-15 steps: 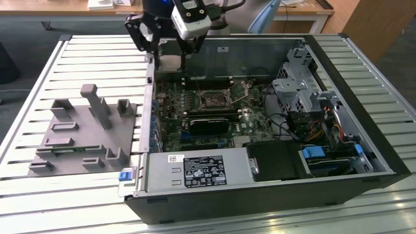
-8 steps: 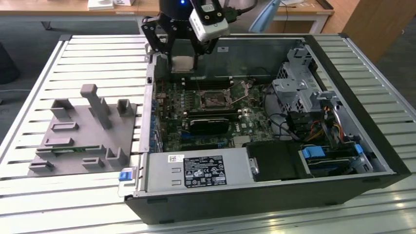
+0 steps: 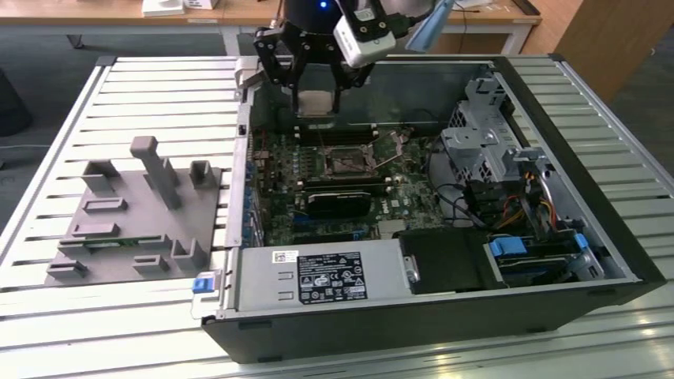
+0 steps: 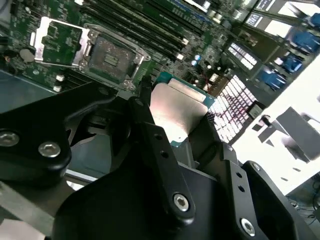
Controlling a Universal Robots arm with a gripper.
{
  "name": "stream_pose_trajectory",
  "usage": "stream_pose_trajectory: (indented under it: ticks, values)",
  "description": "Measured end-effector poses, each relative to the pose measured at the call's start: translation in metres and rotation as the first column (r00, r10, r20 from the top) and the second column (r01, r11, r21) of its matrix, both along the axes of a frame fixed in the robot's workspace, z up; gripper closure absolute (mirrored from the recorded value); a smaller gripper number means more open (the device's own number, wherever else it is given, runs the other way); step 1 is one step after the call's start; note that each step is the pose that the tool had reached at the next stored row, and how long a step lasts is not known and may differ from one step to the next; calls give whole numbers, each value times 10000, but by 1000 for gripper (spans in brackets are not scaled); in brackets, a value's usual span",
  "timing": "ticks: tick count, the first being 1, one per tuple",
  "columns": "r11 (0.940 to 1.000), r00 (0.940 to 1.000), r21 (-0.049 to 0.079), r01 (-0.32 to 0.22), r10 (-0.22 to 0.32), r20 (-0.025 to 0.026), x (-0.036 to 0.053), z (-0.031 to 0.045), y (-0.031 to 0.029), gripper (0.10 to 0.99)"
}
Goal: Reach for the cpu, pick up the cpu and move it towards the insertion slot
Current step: 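Pick up the cpu and move it towards the insertion slot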
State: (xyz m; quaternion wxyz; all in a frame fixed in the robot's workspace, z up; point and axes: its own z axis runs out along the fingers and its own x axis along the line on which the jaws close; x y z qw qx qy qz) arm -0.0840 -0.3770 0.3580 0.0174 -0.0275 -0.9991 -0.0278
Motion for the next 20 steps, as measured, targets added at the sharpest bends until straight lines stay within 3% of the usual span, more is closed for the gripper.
stream_pose_trajectory:
  ticks: [10,12,16,20]
  values:
    - [10000,10000,-1,34,-34,0,337,-51,63,541]
    - [10000,10000,-1,46,-46,6,355,-51,92,541]
    - [10000,9999,1,87,-87,124,358,-22,151,541]
    - [9999,9998,-2,126,-125,139,361,-18,236,541]
